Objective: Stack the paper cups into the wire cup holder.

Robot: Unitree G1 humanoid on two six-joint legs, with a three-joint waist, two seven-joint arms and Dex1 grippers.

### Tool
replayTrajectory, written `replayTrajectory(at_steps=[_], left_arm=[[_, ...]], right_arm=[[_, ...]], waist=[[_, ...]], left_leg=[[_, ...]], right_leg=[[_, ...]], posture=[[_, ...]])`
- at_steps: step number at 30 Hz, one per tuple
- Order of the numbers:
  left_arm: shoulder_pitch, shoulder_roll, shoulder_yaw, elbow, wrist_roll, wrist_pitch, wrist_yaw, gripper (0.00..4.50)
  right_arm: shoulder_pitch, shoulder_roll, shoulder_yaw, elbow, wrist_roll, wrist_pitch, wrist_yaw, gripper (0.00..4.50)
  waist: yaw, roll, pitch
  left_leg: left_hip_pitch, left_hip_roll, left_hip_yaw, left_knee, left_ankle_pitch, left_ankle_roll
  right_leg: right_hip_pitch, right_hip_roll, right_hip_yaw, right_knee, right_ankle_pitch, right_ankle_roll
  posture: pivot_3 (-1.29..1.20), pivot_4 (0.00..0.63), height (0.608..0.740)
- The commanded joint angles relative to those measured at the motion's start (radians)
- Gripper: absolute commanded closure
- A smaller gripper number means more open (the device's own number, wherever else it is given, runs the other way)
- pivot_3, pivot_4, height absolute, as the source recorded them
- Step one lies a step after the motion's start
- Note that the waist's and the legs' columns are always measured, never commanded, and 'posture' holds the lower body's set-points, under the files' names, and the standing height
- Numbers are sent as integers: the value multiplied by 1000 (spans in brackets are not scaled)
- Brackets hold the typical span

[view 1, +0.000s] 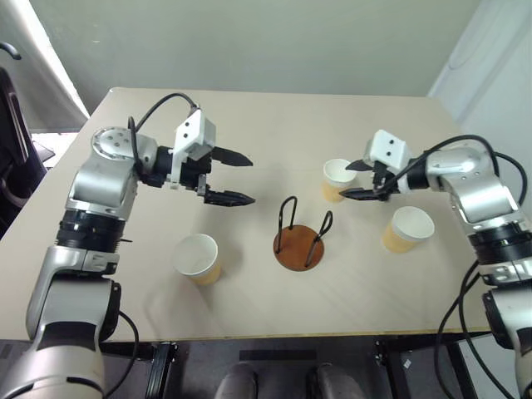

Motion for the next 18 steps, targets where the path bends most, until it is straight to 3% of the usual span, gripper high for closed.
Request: replayTrajectory(at_steps=[1, 15, 18], left_arm=[[-1, 9, 37, -30, -2, -12, 7, 30], [12, 16, 53, -29, 11, -39, 31, 30], [13, 16, 53, -30, 11, -39, 28, 0]], right_arm=[[-48, 23, 4, 53, -38, -59, 6, 1408], [-164, 124, 66, 355, -209, -264, -7, 1408], [-183, 132, 73, 409, -244, -308, -14, 2020]], waist=[[0, 0, 0], [2, 0, 0], [2, 0, 0]], left_leg=[[0, 0, 0, 0, 0, 0], [-5, 0, 0, -1, 0, 0], [-5, 0, 0, -2, 0, 0]], right_leg=[[0, 0, 0, 0, 0, 0], [-4, 0, 0, 0, 0, -1], [-4, 0, 0, 0, 0, -1]], posture=[[0, 150, 740], [0, 150, 740], [0, 150, 740]])
